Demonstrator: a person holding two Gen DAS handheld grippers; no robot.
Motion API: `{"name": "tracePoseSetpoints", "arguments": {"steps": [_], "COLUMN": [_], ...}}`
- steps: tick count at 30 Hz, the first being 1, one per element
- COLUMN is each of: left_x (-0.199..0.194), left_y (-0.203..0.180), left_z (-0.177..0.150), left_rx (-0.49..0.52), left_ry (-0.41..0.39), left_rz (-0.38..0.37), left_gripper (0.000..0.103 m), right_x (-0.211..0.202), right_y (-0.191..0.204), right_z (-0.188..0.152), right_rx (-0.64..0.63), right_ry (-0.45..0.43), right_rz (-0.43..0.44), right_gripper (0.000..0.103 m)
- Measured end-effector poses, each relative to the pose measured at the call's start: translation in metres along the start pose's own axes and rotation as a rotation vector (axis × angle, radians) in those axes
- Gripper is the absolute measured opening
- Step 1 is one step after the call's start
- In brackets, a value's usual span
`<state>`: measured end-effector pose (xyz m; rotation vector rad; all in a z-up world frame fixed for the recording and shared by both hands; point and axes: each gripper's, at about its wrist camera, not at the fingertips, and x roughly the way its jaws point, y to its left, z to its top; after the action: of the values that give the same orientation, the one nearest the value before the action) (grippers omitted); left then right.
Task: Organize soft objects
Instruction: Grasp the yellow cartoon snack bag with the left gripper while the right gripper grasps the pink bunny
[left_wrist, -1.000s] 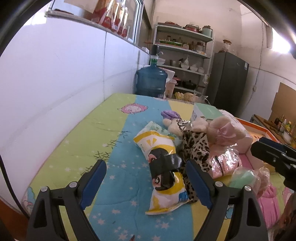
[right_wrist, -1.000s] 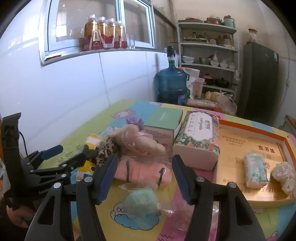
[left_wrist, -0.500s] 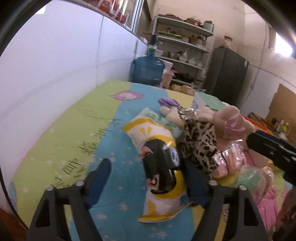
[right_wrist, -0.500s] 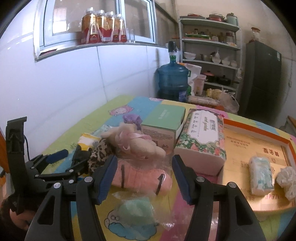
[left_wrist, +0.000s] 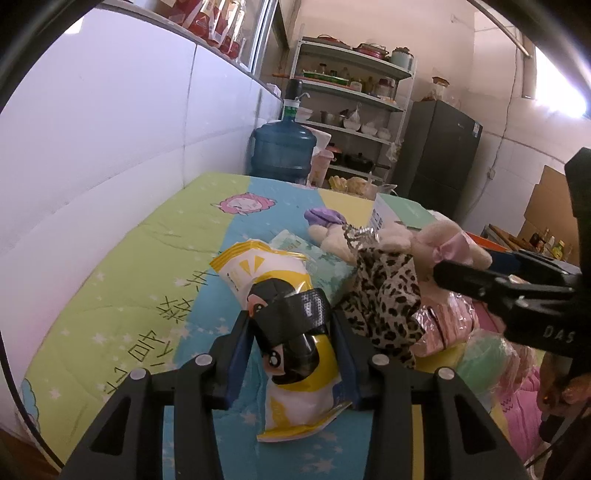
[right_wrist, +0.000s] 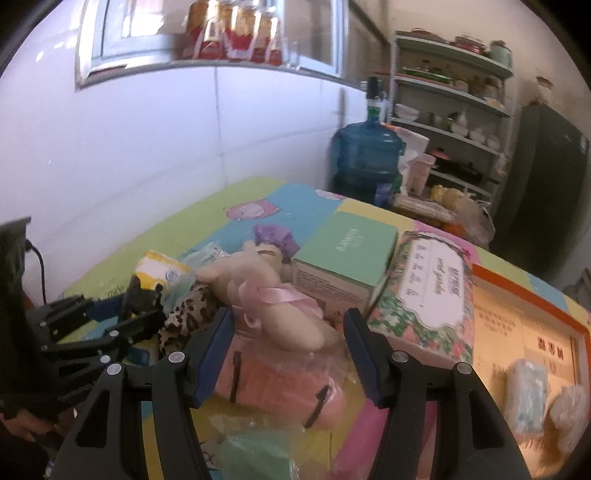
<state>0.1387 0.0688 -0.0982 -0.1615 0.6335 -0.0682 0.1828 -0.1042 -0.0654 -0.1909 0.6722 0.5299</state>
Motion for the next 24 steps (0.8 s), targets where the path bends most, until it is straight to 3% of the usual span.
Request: {"name": "tracePoseSetpoints", "arguments": {"steps": [2,5,8,24], "left_x": [-0.002,-0.007,-0.009,-0.033], "left_y": [0.001,0.001,0.000,-0.007], "left_z": [0.001,0.000,0.000,0.004], "left_rx": [-0.002,-0.008,-0.009,0.005], "left_ry": [-0.005,-0.008,-0.010,-0.060], "left_rz": [0.002,0.004,0.004,0.001], "left_gripper": [0.043,0.043,0.043,0.043], "right_x": [0.004,0.007,0.005,-0.029], "right_y": [0.002,0.004,0.006,0.001], "right_z": [0.002,0.003,0.002,0.001], "right_rx": [-0.008,-0.007,-0.015,0.036], "right_ry": [0.004,0.014,0.018,-0.065], "right_rz": [0.007,0.009,0.013,0.020], "right_gripper": [0.063,0.038,0.030,0.019]}}
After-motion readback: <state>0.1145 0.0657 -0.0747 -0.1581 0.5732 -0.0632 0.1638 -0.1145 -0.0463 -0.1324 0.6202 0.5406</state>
